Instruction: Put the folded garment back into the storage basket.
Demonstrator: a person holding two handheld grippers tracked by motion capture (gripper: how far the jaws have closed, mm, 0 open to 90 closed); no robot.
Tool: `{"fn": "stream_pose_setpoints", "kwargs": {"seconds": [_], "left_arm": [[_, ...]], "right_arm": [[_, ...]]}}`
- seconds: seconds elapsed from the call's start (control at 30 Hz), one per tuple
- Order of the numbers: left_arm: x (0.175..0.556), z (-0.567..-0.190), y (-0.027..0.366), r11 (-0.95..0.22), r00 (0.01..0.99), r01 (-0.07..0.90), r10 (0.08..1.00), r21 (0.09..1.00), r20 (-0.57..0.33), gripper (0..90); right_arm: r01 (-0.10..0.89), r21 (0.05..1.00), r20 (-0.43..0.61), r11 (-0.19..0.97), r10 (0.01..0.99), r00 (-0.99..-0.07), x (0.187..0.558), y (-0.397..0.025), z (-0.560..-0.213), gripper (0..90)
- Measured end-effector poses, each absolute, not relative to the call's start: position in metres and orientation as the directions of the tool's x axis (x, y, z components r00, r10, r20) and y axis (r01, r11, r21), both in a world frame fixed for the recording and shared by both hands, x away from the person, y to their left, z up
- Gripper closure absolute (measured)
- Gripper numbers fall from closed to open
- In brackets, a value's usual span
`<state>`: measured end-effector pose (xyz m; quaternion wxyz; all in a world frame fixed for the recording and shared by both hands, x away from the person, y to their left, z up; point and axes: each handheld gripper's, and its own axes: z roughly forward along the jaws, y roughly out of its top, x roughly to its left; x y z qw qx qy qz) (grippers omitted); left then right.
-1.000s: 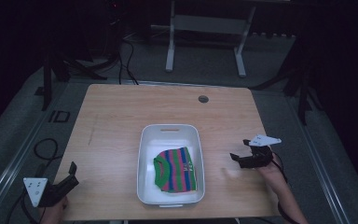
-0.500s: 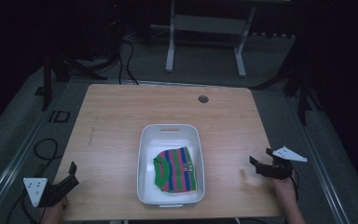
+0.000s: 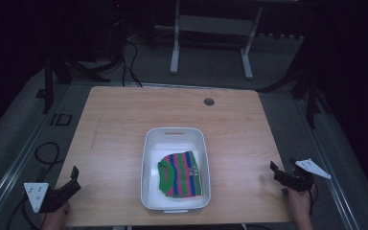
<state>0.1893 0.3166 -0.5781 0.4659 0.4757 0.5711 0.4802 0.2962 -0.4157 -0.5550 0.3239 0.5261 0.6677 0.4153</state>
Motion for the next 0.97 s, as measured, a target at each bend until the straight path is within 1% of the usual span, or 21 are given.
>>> {"fn": "stream_pose_setpoints", "kwargs": {"seconds": [0.27, 0.37, 0.53, 0.6, 0.77, 0.97], "left_arm": [[0.1893, -0.5782, 0.3165, 0.085, -0.112, 0.095, 0.991, 0.992, -0.075, 2.2], [0.1892, -0.5781, 0.3164, 0.085, -0.112, 0.096, 0.991, 0.992, -0.074, 2.2], [0.1891, -0.5782, 0.3164, 0.084, -0.110, 0.094, 0.991, 0.992, -0.074, 2.2], [0.1891, -0.5782, 0.3164, 0.084, -0.109, 0.096, 0.991, 0.992, -0.073, 2.2], [0.1890, -0.5782, 0.3165, 0.083, -0.107, 0.096, 0.992, 0.992, -0.072, 2.2], [0.1890, -0.5782, 0.3164, 0.082, -0.107, 0.096, 0.992, 0.992, -0.071, 2.2]], "right_arm": [[0.397, 0.915, -0.011, 0.074, 0.987, -0.159, 0.2866, -0.4210, -0.5588, 14.0], [0.404, 0.913, 0.002, 0.056, 0.990, -0.142, 0.2871, -0.4224, -0.5589, 14.0], [0.414, 0.908, -0.019, 0.058, 0.995, -0.098, 0.2877, -0.4222, -0.5590, 14.0], [0.424, 0.905, -0.012, 0.044, 0.997, -0.080, 0.2883, -0.4231, -0.5590, 14.0], [0.432, 0.902, 0.011, 0.016, 0.998, -0.060, 0.2891, -0.4251, -0.5589, 14.0], [0.440, 0.897, -0.004, 0.034, 0.998, -0.070, 0.2901, -0.4238, -0.5590, 14.0]]}}
